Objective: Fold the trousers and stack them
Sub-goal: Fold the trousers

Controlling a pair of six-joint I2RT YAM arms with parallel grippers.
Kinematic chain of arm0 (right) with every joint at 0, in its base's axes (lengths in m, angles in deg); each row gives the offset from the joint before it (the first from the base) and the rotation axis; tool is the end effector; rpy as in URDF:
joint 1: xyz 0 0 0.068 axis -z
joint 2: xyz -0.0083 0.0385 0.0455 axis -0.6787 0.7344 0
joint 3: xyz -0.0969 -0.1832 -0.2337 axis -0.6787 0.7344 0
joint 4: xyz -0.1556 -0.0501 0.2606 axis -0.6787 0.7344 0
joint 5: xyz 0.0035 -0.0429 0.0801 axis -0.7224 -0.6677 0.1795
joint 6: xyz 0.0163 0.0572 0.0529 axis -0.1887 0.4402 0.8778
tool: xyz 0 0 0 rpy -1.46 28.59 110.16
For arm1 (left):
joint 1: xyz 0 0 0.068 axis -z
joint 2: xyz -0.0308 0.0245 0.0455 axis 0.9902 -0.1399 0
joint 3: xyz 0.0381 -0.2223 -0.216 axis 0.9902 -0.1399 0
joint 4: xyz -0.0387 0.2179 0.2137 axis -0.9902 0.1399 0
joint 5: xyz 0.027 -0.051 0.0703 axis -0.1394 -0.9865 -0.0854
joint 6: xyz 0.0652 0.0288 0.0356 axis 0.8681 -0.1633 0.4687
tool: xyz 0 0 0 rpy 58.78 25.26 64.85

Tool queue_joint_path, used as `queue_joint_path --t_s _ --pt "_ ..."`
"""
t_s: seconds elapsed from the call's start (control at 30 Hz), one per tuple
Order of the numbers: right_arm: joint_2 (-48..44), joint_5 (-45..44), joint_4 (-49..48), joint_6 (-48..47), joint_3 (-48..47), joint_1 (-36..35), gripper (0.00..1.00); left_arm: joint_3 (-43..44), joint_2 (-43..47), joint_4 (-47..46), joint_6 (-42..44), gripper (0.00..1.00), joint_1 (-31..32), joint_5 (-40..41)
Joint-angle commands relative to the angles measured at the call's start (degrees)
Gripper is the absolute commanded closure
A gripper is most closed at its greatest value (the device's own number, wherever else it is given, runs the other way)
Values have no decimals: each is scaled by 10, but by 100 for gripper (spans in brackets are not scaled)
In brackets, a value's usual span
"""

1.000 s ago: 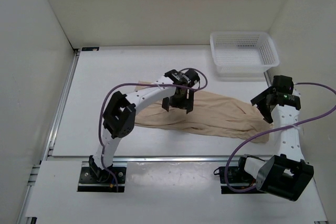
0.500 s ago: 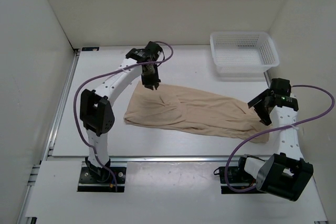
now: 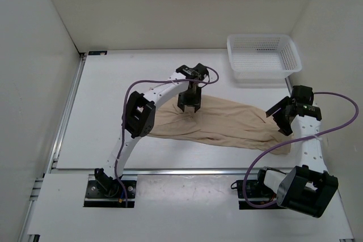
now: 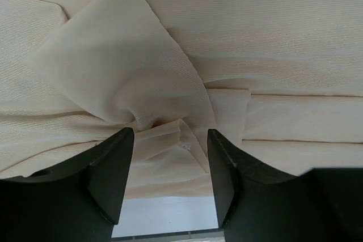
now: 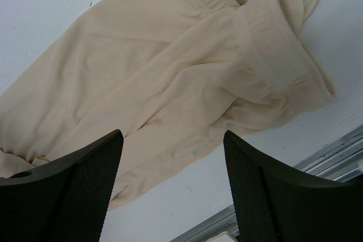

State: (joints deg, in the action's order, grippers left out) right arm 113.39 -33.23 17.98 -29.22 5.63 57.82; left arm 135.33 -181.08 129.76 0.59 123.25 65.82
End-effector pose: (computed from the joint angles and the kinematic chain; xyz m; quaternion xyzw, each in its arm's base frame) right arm 0.2488 -0.0749 0.2693 0.4280 0.8574 -0.0014 0.2857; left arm 0.4252 -0.3673 0.1833 0.0619 0.9942 -0.0231 0.0854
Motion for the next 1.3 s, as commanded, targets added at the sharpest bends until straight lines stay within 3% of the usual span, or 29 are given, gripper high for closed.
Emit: queue_joint_path --t_s 0.0,0.07,0.17,0.37,0.5,0.6,0.83,0.87,0.9,0.93,0.97,1.03,1.07,1.17,1.27 --pt "-13 9 -8 -17 6 -2 24 6 5 8 4 37 9 33" --pt "-7 9 -8 -17 6 -2 24 -4 -1 8 4 42 14 33" --pt "-7 9 -8 -17 6 -2 24 -17 5 8 4 58 14 20" --pt "-7 9 -8 -17 6 -2 24 -36 20 12 34 63 19 5" --pt "-7 9 -8 -17 6 -2 24 -73 53 1 47 90 19 -4" --pt "-7 9 -8 -12 6 -2 24 -110 77 -4 61 90 19 -19" --pt "-13 9 -8 -17 0 -2 24 -272 234 -29 49 90 42 -65" --pt "-13 9 -8 -17 5 -2 24 -283 241 -35 44 86 49 -72" --pt "-13 9 -8 -17 5 -2 24 -291 246 -35 37 80 66 -77" --pt "-6 9 -8 -17 5 -2 24 -297 246 -35 37 64 76 -77" --pt "-6 9 -8 -17 5 -2 24 -297 246 -35 37 62 87 -84" --pt "-6 9 -8 -17 5 -2 24 -276 238 -23 44 46 114 -93" --pt "-6 9 -8 -17 5 -2 24 -257 219 -12 49 26 114 -93" --pt "-13 9 -8 -17 5 -2 24 -142 176 44 55 24 114 -45" --pt "-18 9 -8 -17 0 -2 24 -40 140 51 55 62 92 -30"
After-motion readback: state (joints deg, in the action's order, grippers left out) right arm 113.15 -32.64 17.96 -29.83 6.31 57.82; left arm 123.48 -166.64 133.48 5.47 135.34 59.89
